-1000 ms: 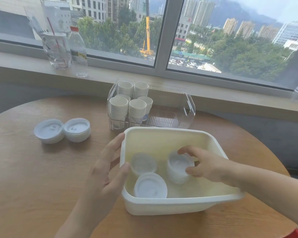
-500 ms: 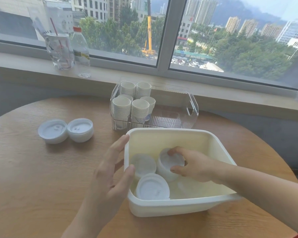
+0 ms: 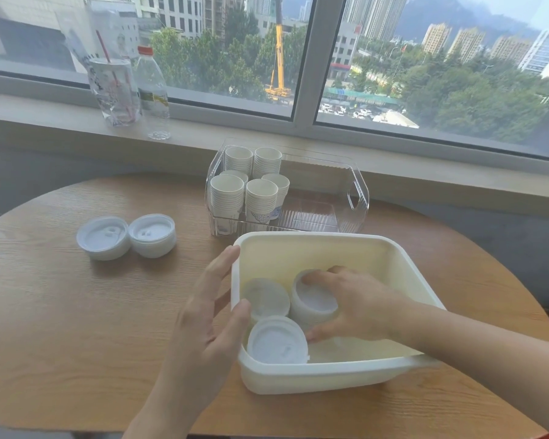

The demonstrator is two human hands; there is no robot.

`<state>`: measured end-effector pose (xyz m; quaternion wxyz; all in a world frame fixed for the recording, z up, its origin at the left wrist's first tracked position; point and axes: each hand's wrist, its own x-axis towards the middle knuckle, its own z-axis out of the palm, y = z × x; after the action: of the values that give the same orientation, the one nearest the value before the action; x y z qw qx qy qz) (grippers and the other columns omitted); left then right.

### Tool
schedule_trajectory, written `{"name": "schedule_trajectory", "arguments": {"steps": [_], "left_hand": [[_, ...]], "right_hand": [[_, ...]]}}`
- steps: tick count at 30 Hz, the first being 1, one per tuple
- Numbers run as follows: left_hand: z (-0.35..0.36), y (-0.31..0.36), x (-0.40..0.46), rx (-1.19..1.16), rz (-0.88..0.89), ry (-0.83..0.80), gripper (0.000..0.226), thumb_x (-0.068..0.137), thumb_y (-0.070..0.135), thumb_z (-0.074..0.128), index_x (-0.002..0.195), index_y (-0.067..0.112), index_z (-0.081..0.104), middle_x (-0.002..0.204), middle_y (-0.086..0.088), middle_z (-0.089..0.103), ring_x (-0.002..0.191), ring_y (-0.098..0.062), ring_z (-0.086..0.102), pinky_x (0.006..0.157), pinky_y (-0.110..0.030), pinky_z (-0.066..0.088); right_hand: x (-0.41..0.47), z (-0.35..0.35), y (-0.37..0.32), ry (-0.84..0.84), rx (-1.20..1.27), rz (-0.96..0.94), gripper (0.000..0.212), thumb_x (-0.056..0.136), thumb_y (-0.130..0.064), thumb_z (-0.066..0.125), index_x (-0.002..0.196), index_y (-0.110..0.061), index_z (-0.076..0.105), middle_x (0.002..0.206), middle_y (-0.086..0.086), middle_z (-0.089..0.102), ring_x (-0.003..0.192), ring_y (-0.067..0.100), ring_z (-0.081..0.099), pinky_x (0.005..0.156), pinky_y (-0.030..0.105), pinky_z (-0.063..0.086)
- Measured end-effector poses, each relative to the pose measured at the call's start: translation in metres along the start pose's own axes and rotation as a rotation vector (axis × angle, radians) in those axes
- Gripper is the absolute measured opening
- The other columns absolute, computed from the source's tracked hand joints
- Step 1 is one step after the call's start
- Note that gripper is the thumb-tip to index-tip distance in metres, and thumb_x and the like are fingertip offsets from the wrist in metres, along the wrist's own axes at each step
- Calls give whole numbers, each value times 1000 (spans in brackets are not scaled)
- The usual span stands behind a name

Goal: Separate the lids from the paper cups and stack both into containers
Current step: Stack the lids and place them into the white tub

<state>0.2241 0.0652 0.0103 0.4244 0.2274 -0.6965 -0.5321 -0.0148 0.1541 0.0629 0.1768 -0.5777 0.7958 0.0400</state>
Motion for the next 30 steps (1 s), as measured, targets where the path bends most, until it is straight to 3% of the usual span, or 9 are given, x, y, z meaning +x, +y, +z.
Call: {"name": "schedule_trajectory", "arguments": {"steps": [5,8,11,14,16,18,20,23,30], "left_hand": [[0,1,0,15,-9,9,62,96,19,58,153,38,47,153,16,55,138,-16,58,111,-50,50],[-1,4,1,69,8,11,58,98,30,58,154,35,45,149,21,57,131,-4,61,106,-32,52],[-5,8,4,96,7,23,58,98,49,57,154,37,47,147,28,57,127,2,62,99,-13,48],[-19,3,13,115,-27,108,63,93,60,53,151,38,50,149,30,54,133,7,55,101,-8,44],[-33,-6,22,178,-35,187,62,94,55,58,152,33,51,150,25,55,137,5,51,103,-13,46],[-48,-18,32,278,-77,270,59,98,45,66,153,31,50,147,21,56,134,-2,55,102,-19,46],[-62,-32,41,369,-145,343,61,99,34,70,155,29,47,141,16,56,129,-11,58,102,-26,46],[-82,-56,57,493,-204,397,73,95,31,74,159,26,39,149,5,52,138,-17,51,113,-42,46],[-104,-82,86,630,-221,446,88,89,38,79,162,26,31,157,0,46,145,-17,45,114,-44,46]], "right_hand": [[-1,-4,-2,-23,-5,18,105,66,-85,73,155,-45,34,140,-7,51,129,21,53,107,35,44],[-5,-10,-2,-21,-32,8,99,72,-77,77,155,-47,34,141,-7,50,130,20,52,104,29,42],[-13,-22,-4,-2,-93,0,87,81,-64,78,155,-49,34,135,-5,49,123,19,52,92,25,38],[-21,-41,-11,12,-174,-1,80,87,-64,72,155,-55,31,154,-5,41,140,18,45,108,29,37],[-24,-56,-17,86,-203,-41,70,88,-69,67,150,-57,38,158,-19,38,143,7,41,114,27,32],[-21,-70,-25,191,-124,-123,55,87,-72,64,138,-57,52,140,-32,47,124,-9,48,110,26,37],[-13,-80,-35,285,34,-223,49,84,-72,63,129,-54,60,124,-35,53,112,-16,48,104,26,42],[14,-87,-57,345,175,-359,51,83,-73,61,129,-52,60,128,-34,54,116,-11,53,106,29,45],[106,-89,-114,238,222,-479,54,89,-60,70,139,-46,55,138,-22,52,122,0,57,108,35,48]]}}
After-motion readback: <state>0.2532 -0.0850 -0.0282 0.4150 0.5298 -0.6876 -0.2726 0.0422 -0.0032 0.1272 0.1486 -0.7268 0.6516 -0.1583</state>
